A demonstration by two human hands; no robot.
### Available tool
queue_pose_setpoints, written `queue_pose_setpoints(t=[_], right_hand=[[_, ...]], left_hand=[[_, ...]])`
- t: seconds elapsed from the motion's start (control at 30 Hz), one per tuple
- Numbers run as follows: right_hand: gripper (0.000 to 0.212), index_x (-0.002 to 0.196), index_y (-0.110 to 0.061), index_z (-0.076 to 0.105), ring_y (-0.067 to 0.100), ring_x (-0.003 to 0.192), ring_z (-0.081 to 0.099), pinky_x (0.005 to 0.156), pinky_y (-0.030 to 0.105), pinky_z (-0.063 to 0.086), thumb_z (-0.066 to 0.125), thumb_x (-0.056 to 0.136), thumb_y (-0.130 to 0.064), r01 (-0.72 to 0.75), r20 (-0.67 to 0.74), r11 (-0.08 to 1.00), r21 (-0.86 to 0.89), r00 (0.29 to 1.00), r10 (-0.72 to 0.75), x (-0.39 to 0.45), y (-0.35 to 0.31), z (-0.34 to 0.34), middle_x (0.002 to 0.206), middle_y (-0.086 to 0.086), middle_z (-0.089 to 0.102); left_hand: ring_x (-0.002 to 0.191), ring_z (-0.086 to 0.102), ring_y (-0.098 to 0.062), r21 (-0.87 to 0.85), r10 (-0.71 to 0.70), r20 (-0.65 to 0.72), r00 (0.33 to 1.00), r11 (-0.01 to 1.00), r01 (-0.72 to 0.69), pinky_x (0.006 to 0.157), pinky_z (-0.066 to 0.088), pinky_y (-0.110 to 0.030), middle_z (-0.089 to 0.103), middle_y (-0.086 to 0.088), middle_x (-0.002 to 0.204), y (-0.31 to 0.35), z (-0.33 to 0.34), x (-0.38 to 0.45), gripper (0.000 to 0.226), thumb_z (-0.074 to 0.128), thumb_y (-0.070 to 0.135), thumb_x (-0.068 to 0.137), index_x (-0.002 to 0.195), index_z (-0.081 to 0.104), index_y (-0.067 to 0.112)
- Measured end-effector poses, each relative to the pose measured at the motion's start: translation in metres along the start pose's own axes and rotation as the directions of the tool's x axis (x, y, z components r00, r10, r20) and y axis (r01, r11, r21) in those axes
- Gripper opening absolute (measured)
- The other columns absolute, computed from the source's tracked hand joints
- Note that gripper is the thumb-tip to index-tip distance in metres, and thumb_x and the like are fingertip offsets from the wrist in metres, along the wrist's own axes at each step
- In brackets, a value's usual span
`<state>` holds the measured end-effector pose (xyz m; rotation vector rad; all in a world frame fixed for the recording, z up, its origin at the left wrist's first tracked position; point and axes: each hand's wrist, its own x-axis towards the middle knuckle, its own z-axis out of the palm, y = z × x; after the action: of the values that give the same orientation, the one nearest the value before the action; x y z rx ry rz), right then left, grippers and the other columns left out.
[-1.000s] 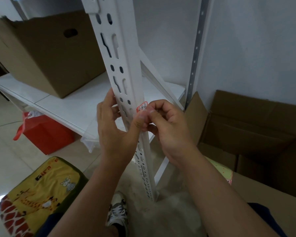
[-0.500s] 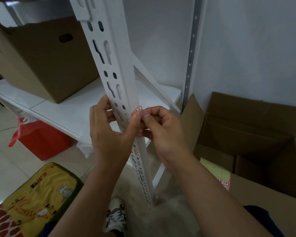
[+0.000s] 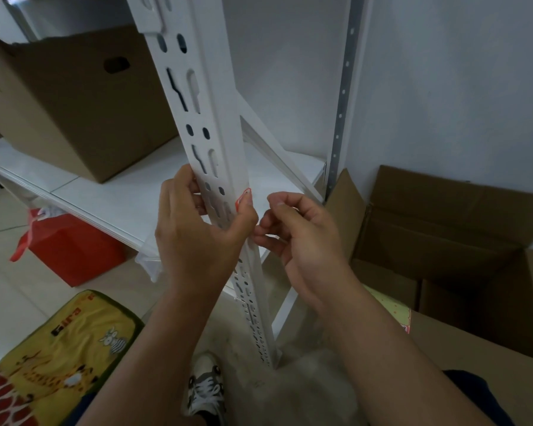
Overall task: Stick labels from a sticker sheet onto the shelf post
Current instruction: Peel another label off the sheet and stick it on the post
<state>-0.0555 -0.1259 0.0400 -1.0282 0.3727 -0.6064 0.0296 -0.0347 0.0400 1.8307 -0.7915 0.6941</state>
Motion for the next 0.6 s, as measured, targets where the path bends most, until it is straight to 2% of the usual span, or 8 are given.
queue_pose_setpoints(t=[0.1, 0.23, 0.43, 0.6], right_hand=[[0.011, 0.1, -0.008, 0.064, 0.017, 0.062, 0.064, 0.065, 0.029, 0.056, 0.053, 0.097, -0.01, -0.004, -0.006, 1.0, -0.006, 1.0, 0.004, -0.001, 0.0, -0.001, 0.064, 0.004, 0.062], [0.011, 0.099, -0.008, 0.064, 0.018, 0.063, 0.063, 0.063, 0.029, 0.055, 0.054, 0.097, -0.011, -0.01, -0.01, 1.0, -0.014, 1.0, 0.01, -0.001, -0.001, -0.003, 0.065, 0.006, 0.061], [0.012, 0.102, -0.007, 0.064, 0.019, 0.064, 0.062, 0.063, 0.03, 0.055, 0.055, 0.097, -0.013, -0.022, -0.021, 0.999, -0.029, 1.0, 0.022, -0.002, 0.0, -0.007, 0.068, 0.009, 0.06], [0.012, 0.1, -0.008, 0.065, 0.021, 0.065, 0.061, 0.062, 0.03, 0.055, 0.054, 0.097, -0.013, -0.023, -0.027, 0.999, -0.046, 0.999, 0.022, -0.003, -0.001, -0.007, 0.071, 0.012, 0.059]], left_hand=[[0.083, 0.052, -0.01, -0.046, -0.041, 0.017, 0.999, 0.998, 0.041, 0.065, 0.044, -0.009, 0.049, 0.0, 0.1, 0.001, 0.0, 0.001, 0.062, 0.066, 0.048, 0.078, 0.117, 0.051, 0.002], [0.083, 0.049, -0.007, -0.073, -0.075, 0.023, 0.997, 0.994, 0.076, 0.064, 0.043, -0.01, 0.049, 0.0, 0.101, 0.004, 0.001, 0.002, 0.066, 0.067, 0.052, 0.075, 0.118, 0.048, 0.005], [0.075, 0.055, -0.021, -0.04, -0.098, 0.035, 0.995, 0.994, 0.099, 0.06, 0.051, -0.032, 0.051, -0.005, 0.092, 0.009, -0.001, 0.007, 0.053, 0.071, 0.047, 0.074, 0.104, 0.039, 0.018], [0.075, 0.053, -0.02, -0.028, -0.109, 0.066, 0.992, 0.993, 0.111, 0.06, 0.048, -0.029, 0.049, -0.004, 0.092, 0.011, -0.003, 0.009, 0.056, 0.072, 0.047, 0.073, 0.103, 0.033, 0.022]])
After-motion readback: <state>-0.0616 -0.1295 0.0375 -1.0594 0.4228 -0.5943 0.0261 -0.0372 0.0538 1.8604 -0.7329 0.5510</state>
